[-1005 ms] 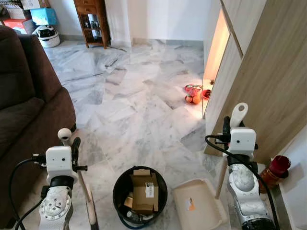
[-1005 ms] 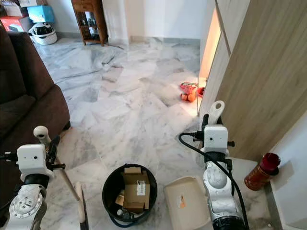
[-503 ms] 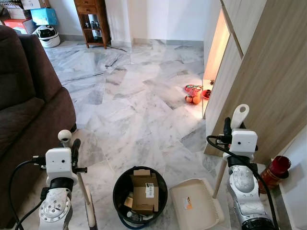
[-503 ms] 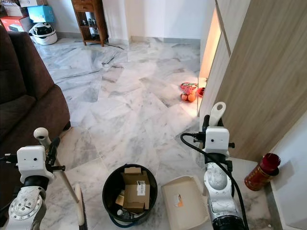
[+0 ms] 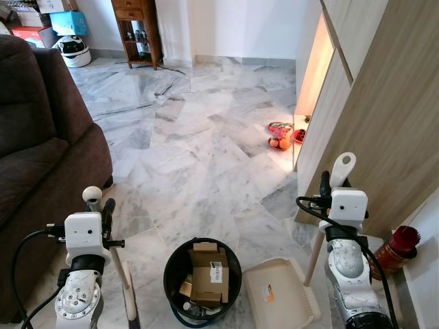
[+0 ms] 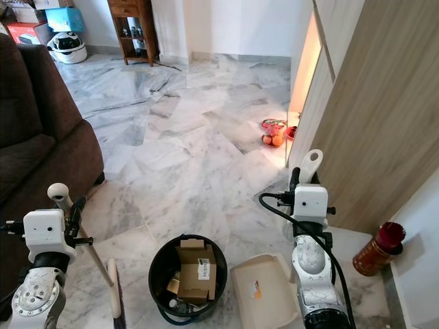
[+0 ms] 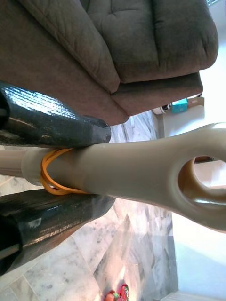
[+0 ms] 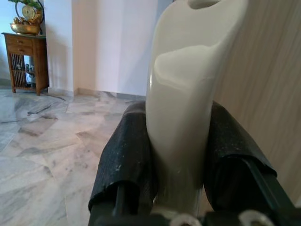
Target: Sweep floor
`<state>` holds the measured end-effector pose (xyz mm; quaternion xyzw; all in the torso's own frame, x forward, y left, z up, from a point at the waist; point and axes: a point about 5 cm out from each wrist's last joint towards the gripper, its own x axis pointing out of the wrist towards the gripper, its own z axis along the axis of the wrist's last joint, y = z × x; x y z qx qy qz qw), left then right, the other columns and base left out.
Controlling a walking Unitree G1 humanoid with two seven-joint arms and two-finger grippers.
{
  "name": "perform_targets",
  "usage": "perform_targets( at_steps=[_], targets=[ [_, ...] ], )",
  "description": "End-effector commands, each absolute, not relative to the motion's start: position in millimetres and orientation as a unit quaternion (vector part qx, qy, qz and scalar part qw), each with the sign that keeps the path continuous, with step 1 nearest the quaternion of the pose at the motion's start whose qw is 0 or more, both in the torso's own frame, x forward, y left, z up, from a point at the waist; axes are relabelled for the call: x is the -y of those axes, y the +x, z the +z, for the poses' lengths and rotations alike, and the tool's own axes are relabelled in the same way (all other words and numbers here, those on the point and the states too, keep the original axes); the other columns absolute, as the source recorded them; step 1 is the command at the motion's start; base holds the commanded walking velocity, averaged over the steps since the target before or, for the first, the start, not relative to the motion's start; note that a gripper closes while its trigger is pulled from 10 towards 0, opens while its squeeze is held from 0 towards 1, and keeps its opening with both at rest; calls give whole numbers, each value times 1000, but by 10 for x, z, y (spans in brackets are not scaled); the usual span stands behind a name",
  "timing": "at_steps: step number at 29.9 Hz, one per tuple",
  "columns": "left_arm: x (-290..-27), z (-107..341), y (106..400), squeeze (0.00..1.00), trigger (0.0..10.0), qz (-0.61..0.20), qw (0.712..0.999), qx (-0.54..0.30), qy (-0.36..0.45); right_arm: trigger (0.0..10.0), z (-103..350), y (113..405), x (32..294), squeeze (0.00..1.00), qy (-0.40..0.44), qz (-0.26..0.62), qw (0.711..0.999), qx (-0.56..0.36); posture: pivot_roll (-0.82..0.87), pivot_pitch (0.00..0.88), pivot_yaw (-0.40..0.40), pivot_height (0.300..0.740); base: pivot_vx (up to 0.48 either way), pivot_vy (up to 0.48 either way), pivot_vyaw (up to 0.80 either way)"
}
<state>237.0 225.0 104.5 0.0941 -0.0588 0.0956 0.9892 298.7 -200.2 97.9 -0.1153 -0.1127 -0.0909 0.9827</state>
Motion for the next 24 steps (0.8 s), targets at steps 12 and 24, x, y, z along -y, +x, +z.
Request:
perform_targets(
  at_steps=[12, 24],
  targets=[
    [-2240, 1139, 2351, 0, 10000, 93, 987, 86, 101, 10000, 1059, 3016, 2039, 0, -117, -93, 980, 134, 175, 0, 34, 740, -20, 0, 0],
    [-2253, 1140, 2363, 0, 10000, 98, 986, 87, 101, 10000, 1051, 3031, 2035, 0, -115, -93, 980, 132, 183, 0, 30, 740, -307, 0, 0]
  ],
)
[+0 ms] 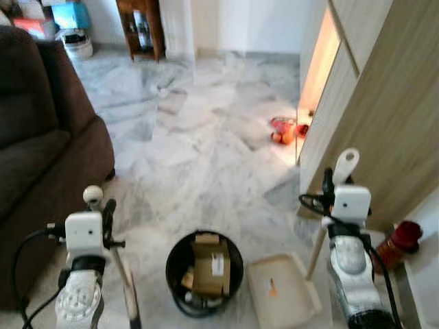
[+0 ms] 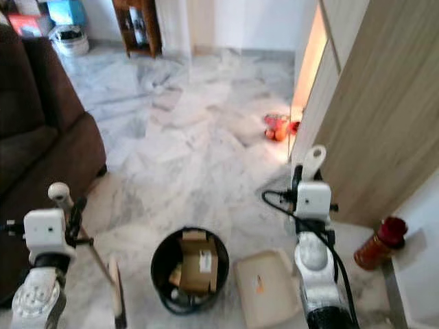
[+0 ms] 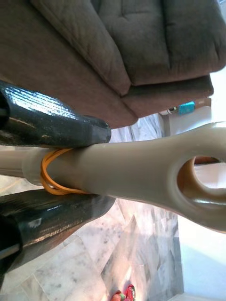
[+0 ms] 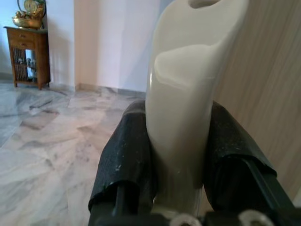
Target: Sweep floor
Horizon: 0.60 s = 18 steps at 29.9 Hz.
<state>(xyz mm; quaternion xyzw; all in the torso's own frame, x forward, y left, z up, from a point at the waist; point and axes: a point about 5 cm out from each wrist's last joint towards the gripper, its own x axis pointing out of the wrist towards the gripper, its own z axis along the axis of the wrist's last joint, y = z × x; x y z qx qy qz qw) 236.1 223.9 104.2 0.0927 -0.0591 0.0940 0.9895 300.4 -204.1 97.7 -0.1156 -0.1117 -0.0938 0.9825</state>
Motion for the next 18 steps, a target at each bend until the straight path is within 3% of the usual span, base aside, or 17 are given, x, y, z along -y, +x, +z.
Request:
perform_targets(
  at_steps=[1, 18],
  targets=[
    [-2253, 1141, 2365, 0, 10000, 99, 986, 88, 100, 10000, 1048, 3034, 2033, 0, -115, -93, 980, 132, 184, 0, 30, 740, -330, 0, 0],
    [-2256, 1146, 2381, 0, 10000, 99, 986, 90, 101, 10000, 1032, 3042, 2007, 0, -110, -88, 981, 131, 180, 0, 30, 740, -322, 0, 0]
  ],
)
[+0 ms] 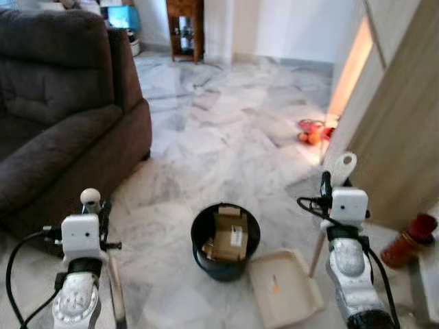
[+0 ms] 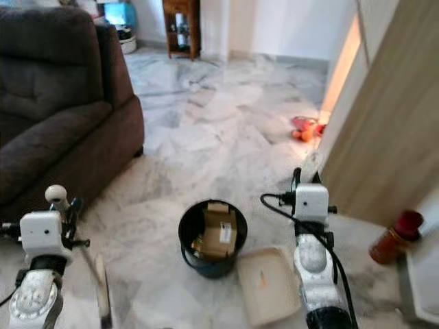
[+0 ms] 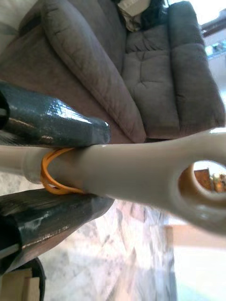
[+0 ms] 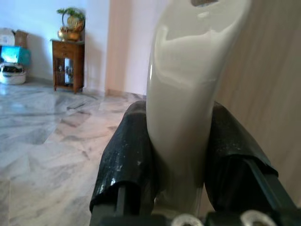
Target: Sweep floor
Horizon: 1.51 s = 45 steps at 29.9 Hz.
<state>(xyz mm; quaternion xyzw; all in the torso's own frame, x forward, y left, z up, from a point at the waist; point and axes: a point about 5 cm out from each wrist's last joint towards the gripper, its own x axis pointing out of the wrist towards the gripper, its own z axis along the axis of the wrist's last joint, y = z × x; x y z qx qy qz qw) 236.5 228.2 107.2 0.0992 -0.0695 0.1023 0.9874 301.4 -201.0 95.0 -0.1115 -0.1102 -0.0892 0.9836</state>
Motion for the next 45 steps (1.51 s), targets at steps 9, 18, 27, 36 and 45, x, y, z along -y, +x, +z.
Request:
perform_targets(
  at_steps=[9, 18, 27, 36, 45],
  targets=[
    [-2249, 1134, 2393, 0, 10000, 99, 986, 88, 102, 10000, 1016, 3047, 2007, 0, -111, -88, 982, 127, 176, 0, 28, 740, -239, 0, 0],
    [-2257, 1116, 2428, 0, 10000, 98, 986, 84, 104, 10000, 934, 3056, 2006, 0, -98, -90, 986, 104, 177, 0, 31, 740, 0, 0, 0],
    [-2285, 1114, 2513, 0, 10000, 93, 987, 83, 104, 10000, 911, 3112, 1994, 0, -75, -100, 988, 93, 180, 0, 37, 740, 0, 0, -711],
    [-2334, 1122, 2652, 0, 10000, 89, 986, 83, 109, 10000, 896, 3190, 1960, 0, -66, -110, 988, 84, 180, 0, 55, 740, 0, 0, -800],
    [-2388, 1116, 2747, 0, 10000, 82, 987, 80, 117, 10000, 815, 3165, 1987, 0, -65, -127, 987, 70, 162, 0, 86, 740, 0, 0, -800]
  ],
)
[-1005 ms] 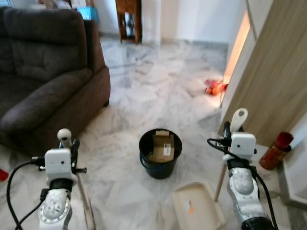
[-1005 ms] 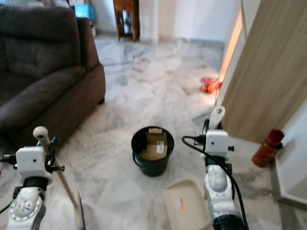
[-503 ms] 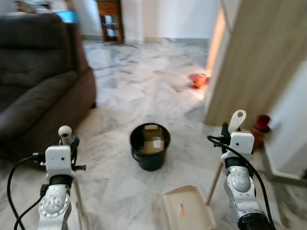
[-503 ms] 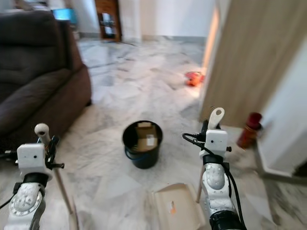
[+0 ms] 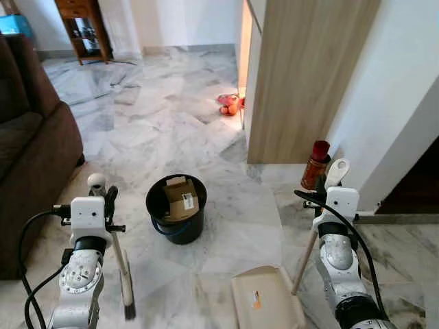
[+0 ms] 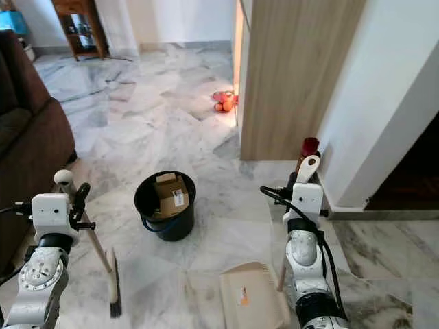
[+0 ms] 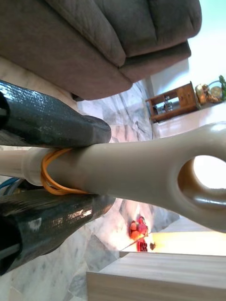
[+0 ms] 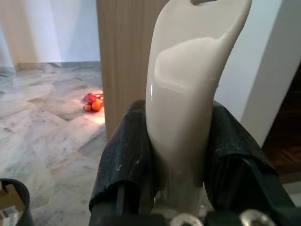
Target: Sweep floor
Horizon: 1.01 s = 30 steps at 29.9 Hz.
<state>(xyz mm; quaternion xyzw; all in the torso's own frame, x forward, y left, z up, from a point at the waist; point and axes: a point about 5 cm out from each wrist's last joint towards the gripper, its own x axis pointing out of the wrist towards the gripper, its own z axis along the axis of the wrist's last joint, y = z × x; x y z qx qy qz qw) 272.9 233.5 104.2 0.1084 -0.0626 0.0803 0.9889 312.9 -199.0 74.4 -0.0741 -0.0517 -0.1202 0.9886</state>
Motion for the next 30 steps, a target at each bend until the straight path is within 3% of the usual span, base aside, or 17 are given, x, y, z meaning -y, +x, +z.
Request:
perform_targets(
  at_steps=[1, 11, 30],
  targets=[
    [-2389, 1115, 2750, 0, 10000, 82, 987, 80, 117, 10000, 810, 3163, 1990, 0, -66, -128, 987, 70, 160, 0, 88, 740, 0, 0, -800],
    [-2337, 1047, 2751, 0, 10000, 65, 989, 72, 116, 10000, 705, 3045, 2115, 0, -54, -164, 983, 58, 124, 0, 103, 740, 0, 0, -800],
    [-2399, 1069, 2735, 0, 10000, 67, 986, 73, 132, 10000, 679, 3063, 2067, 0, -56, -159, 984, 51, 165, 0, 101, 740, 0, 0, -800]
  ],
)
